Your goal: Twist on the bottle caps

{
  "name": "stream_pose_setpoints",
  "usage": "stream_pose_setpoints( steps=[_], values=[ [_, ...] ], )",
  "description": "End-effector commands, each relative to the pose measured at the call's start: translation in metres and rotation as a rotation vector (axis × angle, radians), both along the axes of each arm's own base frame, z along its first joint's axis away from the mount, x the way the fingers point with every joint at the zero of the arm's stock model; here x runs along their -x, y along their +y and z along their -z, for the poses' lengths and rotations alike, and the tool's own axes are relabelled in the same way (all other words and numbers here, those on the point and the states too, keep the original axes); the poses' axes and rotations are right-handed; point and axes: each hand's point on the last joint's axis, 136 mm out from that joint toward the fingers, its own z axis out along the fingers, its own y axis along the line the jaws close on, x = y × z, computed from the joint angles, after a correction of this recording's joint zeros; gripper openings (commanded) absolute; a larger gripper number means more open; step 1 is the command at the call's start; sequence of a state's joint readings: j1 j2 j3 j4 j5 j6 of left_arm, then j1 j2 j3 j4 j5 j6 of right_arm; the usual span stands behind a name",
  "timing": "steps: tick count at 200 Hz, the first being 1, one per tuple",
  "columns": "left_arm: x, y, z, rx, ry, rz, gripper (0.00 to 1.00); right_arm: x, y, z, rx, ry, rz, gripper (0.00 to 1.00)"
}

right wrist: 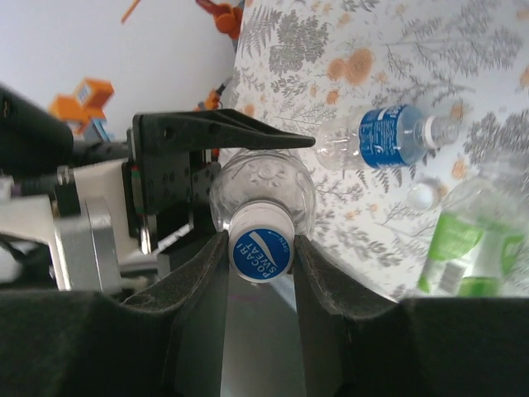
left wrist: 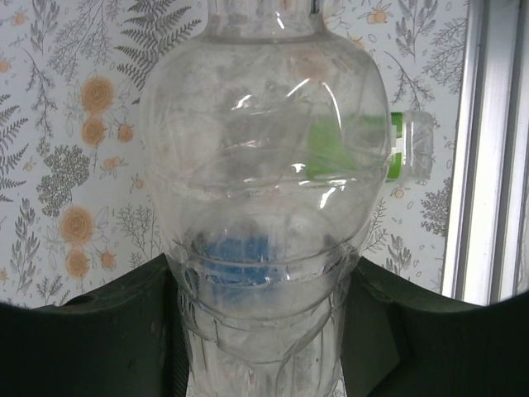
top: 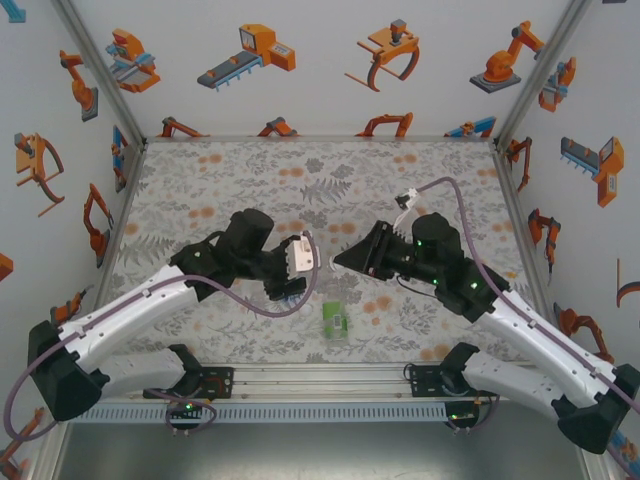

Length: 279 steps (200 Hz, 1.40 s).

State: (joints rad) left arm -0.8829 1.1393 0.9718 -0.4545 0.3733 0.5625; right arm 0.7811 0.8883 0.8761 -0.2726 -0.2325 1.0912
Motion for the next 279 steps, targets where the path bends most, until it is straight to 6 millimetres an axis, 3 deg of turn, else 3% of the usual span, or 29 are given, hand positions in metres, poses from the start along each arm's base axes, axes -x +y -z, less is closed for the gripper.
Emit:
stream_pose_setpoints(
  steps=[1,53,76,98,139,159,196,233,279],
  values=[
    [-0.011,-0.024,-0.047,0.159,-0.126,0.031,0.00,0.004,-0.002,0.015,-0.029,0.195,0.077,0.00],
    [-0.004,-0.022,-0.045,0.152,-0.105,0.060,0.00,0.000,-0.005,-0.005,0.044,0.033,0.035,0.00],
    [-0.001,-0.020,-0.044,0.147,-0.093,0.066,0.00,0.004,-0.004,-0.030,0.089,-0.159,-0.051,0.34],
    [0.005,-0.018,-0.043,0.138,-0.068,0.082,0.00,0.012,-0.006,-0.057,0.140,-0.386,-0.138,0.47],
    [0.034,-0.013,-0.046,0.124,0.040,0.184,0.00,0.030,-0.008,-0.097,0.228,-0.793,-0.281,0.49],
    [0.044,-0.009,-0.048,0.123,0.076,0.208,0.00,0.052,-0.001,-0.112,0.265,-1.013,-0.446,0.48],
    [0.060,-0.002,-0.052,0.129,0.120,0.245,0.00,0.102,0.011,-0.112,0.227,-1.313,-0.802,0.52],
    [0.076,0.002,-0.060,0.138,0.178,0.288,0.00,0.130,0.010,-0.107,0.140,-1.545,-0.940,0.52],
    [0.079,0.005,-0.058,0.121,0.201,0.290,0.00,0.134,0.014,-0.100,0.089,-1.589,-0.971,0.53]
  ],
)
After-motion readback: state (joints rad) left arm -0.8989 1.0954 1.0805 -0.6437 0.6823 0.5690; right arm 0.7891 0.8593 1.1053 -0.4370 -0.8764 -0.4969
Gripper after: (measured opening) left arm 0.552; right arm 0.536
